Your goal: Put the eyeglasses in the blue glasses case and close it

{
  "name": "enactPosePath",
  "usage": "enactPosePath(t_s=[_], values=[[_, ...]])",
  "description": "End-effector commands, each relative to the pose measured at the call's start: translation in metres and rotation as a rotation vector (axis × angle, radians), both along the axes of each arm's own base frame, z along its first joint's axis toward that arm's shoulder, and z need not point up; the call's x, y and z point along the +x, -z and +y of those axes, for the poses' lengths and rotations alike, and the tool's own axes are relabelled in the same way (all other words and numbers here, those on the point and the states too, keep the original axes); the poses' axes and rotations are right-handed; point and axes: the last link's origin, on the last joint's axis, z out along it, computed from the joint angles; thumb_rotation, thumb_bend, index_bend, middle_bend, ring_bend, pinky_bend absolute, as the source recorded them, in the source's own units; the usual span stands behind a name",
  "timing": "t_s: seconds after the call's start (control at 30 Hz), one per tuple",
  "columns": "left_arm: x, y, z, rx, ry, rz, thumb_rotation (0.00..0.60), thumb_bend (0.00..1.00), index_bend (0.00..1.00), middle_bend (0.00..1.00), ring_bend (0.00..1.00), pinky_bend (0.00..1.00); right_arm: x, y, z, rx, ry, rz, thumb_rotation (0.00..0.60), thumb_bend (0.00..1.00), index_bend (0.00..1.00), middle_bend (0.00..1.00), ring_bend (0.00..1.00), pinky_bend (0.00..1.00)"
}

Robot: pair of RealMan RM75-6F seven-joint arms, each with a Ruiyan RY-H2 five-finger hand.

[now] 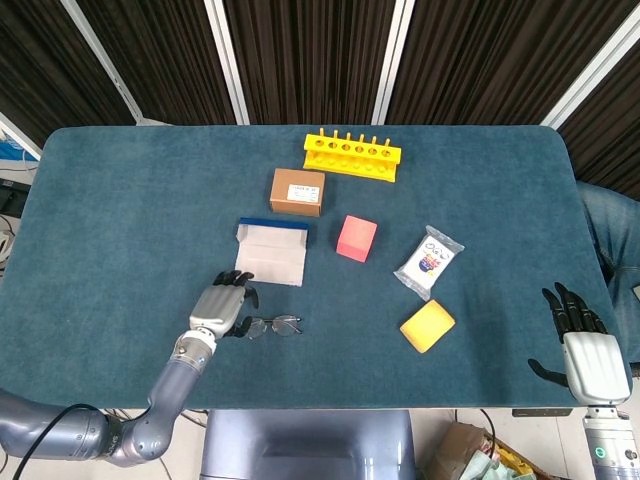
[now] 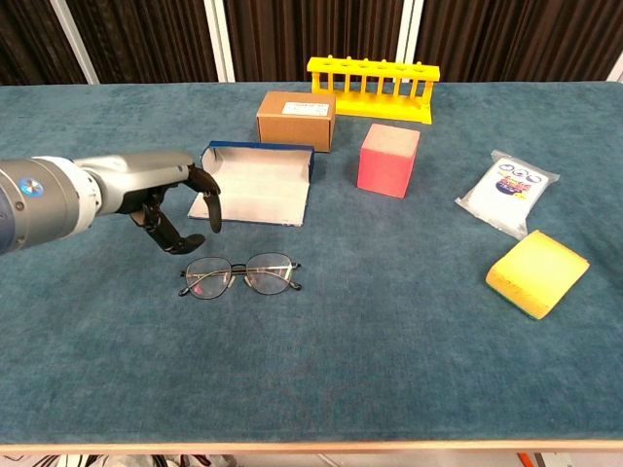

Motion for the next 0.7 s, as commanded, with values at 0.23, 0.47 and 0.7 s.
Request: enactPosePath(t_s=[0.23, 0.47, 0.7], values=[[-0.002, 0.011, -0.004, -0.013, 0.018, 0.009, 0.600, 0.33, 0.34, 0.09, 0.00, 0.00, 0.000, -0.001, -0.001, -0.002, 0.002, 0.000, 0.600, 0.13, 0.00, 0.00, 0.10, 0.22], [-0.002, 0.021, -0.006, -0.015, 0.023, 0.012, 0.600, 0.30, 0.37, 0.10, 0.00, 0.00, 0.000, -0.002, -0.001, -0.002, 0.003, -0.001, 0.600, 0.13, 0.00, 0.00, 0.10, 0.22], [0.006, 0.031, -0.006, -0.011, 0.034, 0.011, 0.600, 0.30, 0.42, 0.10, 0.00, 0.00, 0.000, -0.002, -0.002, 0.001, 0.005, -0.002, 0.600, 0.13, 0.00, 0.00, 0.10, 0.22]])
